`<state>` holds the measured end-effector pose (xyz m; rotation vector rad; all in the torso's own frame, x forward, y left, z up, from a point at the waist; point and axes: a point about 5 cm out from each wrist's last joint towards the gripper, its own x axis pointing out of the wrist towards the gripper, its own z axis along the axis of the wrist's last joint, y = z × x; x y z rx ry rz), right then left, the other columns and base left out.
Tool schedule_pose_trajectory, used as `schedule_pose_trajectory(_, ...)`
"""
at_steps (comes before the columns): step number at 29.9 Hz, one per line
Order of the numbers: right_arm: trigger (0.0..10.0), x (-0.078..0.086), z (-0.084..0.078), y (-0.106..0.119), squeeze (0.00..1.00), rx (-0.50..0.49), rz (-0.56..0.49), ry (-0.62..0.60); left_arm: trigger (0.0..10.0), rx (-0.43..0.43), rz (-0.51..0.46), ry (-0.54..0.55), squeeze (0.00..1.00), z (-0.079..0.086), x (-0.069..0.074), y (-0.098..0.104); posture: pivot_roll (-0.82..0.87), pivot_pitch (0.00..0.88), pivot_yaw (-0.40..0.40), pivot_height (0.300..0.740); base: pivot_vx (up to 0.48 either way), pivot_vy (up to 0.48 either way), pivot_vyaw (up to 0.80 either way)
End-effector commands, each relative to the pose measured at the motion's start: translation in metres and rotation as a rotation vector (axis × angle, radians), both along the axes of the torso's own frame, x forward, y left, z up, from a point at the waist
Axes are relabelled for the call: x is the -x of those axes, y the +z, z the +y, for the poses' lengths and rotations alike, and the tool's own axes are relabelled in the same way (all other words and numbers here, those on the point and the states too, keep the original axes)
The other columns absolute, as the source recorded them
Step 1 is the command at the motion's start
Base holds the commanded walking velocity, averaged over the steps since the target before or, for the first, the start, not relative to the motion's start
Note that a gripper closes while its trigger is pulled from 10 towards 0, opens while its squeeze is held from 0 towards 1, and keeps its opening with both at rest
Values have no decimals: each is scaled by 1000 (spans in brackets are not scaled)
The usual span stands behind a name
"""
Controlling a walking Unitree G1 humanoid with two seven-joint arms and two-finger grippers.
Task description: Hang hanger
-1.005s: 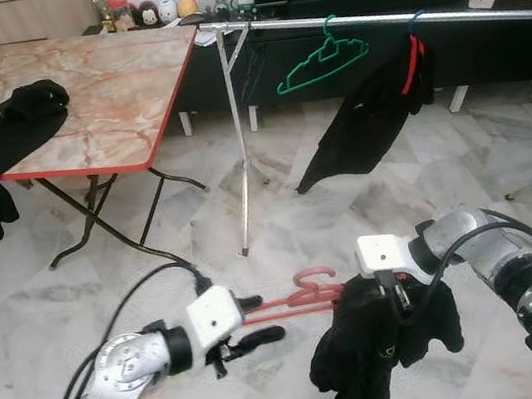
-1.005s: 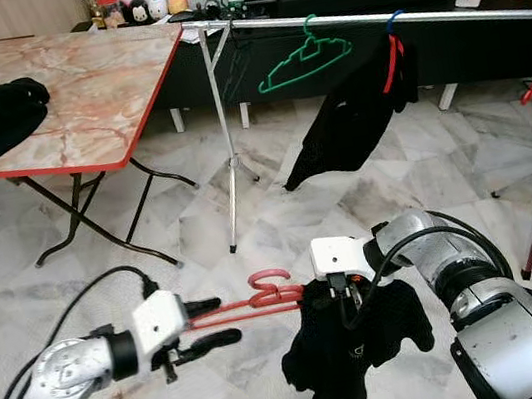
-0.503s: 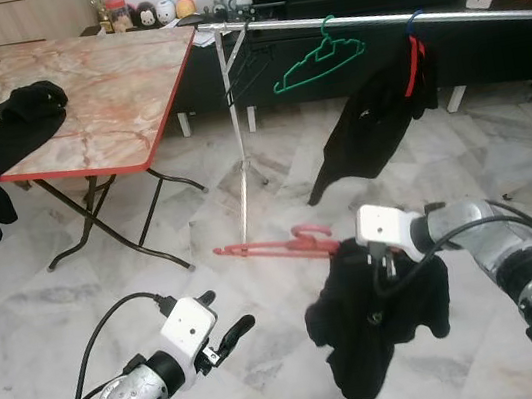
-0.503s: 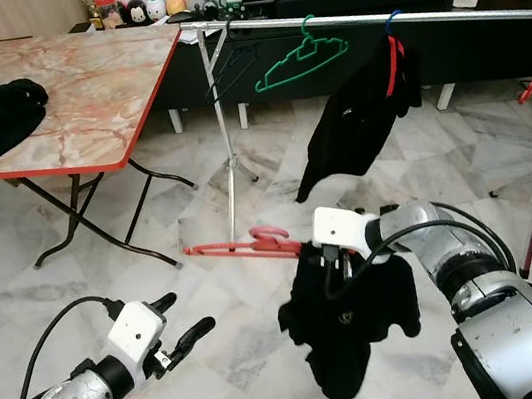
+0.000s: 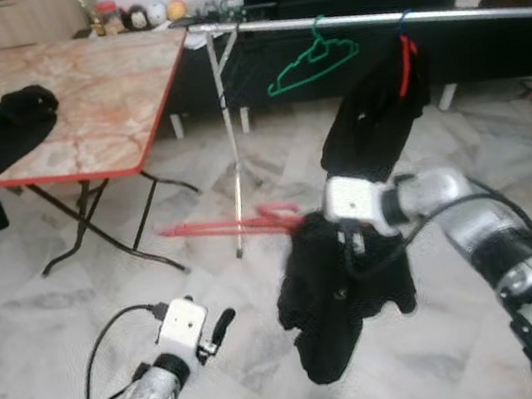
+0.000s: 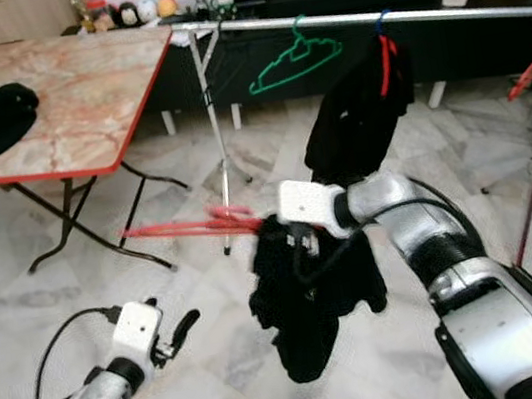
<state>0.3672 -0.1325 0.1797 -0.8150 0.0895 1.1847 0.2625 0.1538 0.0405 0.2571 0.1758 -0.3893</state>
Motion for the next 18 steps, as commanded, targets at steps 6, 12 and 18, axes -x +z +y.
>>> schedule_pose_trajectory(6, 0, 8, 22, 31, 0, -75, -62, 117, 10000, -1, -1, 13, 0, -1, -7, -5, -156, 0, 24, 732, 0, 0, 0)
schedule_pose_trajectory(12, 0, 16, 30, 37, 0, -87, -72, 161, 10000, -20, -2, 12, 0, -3, -12, -11, -159, 0, 23, 732, 0, 0, 0)
schedule_pose_trajectory(18, 0, 24, 37, 46, 0, -110, -78, 198, 10000, -15, 7, -20, 0, -8, -13, -15, -166, 0, 22, 732, 0, 0, 0)
